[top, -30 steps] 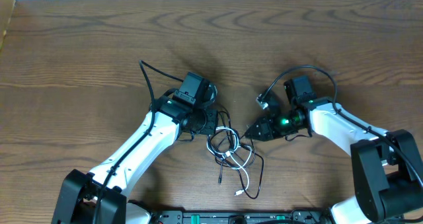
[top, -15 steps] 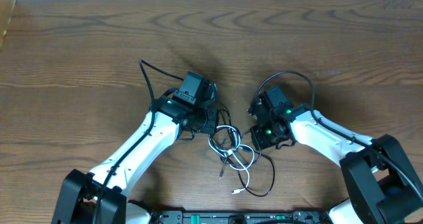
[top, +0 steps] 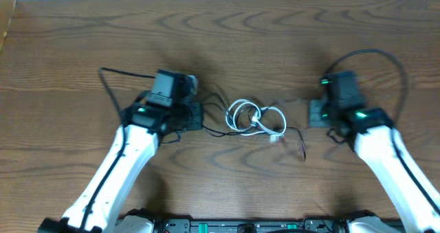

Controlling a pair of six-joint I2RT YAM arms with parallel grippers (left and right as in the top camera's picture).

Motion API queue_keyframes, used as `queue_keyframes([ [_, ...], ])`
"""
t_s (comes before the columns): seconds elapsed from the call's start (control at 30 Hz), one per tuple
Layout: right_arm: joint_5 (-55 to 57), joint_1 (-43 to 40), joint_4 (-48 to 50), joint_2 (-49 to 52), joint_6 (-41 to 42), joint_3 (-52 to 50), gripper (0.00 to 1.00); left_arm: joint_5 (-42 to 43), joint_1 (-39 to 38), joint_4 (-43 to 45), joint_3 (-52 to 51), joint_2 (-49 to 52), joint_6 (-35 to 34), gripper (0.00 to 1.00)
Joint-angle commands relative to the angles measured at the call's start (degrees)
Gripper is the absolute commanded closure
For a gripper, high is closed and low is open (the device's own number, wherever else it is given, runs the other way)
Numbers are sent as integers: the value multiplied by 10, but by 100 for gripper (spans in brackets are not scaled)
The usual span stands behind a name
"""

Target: Untangle cables

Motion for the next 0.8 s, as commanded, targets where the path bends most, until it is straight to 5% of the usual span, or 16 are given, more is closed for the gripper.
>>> queue_keyframes([
  [0.0, 52, -59, -9, -60, 28, 8, 99, -6, 53, -8, 3, -32, 1, 93],
  [0.2, 34, -149, -28, -86, 35, 7, 99, 23, 109, -12, 3, -42, -5, 92],
  [0.47, -23, -159, -41, -62, 35, 4, 99, 89, 111, -11, 3, -42, -5, 92],
  [0.53, -62, -159, -40, -53, 35, 2, 99, 103, 110, -11, 3, -42, -5, 58],
  [0.57, -73, -158, -41, -50, 35, 2, 99, 113, 109, -10, 3, -42, -5, 33],
  [0.6, -84, -159, -41, -45, 34, 2, 99, 118, 107, -9, 3, -41, -5, 25],
  [0.77, -139, -157, -43, -34, 34, 2, 99, 122, 83, 0, 3, -33, -5, 21],
])
